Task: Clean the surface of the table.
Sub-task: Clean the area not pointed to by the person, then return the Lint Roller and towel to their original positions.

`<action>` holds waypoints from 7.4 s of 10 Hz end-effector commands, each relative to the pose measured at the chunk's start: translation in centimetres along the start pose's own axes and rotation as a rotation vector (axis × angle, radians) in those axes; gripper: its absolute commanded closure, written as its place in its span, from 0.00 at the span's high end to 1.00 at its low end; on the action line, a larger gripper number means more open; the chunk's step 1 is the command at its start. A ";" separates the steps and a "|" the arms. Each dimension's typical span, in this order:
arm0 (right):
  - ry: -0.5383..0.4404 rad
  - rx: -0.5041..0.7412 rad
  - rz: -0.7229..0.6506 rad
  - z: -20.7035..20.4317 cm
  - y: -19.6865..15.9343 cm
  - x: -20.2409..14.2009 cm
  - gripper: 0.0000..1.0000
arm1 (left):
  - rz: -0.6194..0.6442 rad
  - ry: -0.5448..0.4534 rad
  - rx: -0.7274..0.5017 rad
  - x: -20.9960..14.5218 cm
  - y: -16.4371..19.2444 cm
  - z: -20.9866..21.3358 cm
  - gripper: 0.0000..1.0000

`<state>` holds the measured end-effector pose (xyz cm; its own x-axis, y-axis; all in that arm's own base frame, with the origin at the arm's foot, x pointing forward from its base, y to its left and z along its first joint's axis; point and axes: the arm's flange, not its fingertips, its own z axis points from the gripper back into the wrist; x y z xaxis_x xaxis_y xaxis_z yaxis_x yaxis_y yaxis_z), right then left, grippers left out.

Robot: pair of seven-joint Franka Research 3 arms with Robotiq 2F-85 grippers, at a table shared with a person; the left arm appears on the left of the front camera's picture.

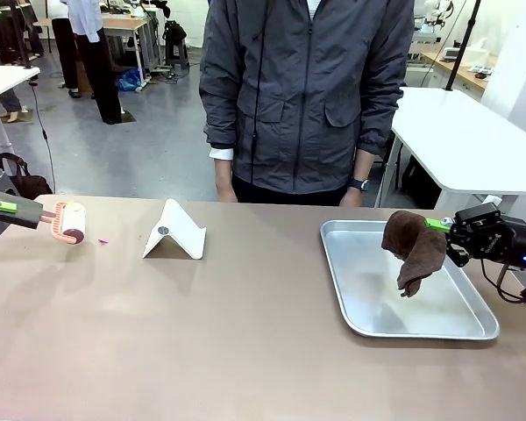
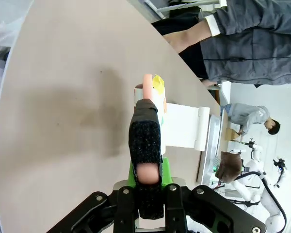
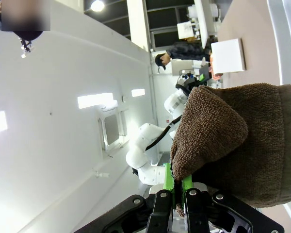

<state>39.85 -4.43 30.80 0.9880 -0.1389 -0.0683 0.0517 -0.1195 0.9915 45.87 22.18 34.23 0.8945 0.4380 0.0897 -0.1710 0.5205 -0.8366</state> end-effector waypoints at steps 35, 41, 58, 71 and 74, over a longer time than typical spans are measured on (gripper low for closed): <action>-0.003 0.007 0.009 -0.2 0.4 0.1 0.07 | -0.229 0.073 -0.211 -16.3 -0.7 7.0 0.20; -0.003 0.007 0.009 -0.2 0.4 0.1 0.07 | -0.229 0.073 -0.211 -16.3 -0.7 7.0 0.20; -0.071 -0.419 0.026 -25.1 -1.8 -2.1 0.07 | -0.168 0.142 0.245 -12.6 -36.0 -10.8 0.20; -0.067 -0.589 0.063 -29.2 -0.5 1.7 0.07 | -0.248 0.192 0.416 -9.9 -34.5 -18.0 0.20; -0.076 -0.670 0.055 -29.8 -1.7 2.4 0.07 | -0.255 0.179 0.497 -8.2 -34.4 -20.5 0.20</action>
<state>45.85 23.93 31.72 0.9793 -0.2003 0.0296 0.0746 0.4925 0.8671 52.03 -13.48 50.44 0.9846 0.1247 0.1227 -0.0521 0.8785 -0.4749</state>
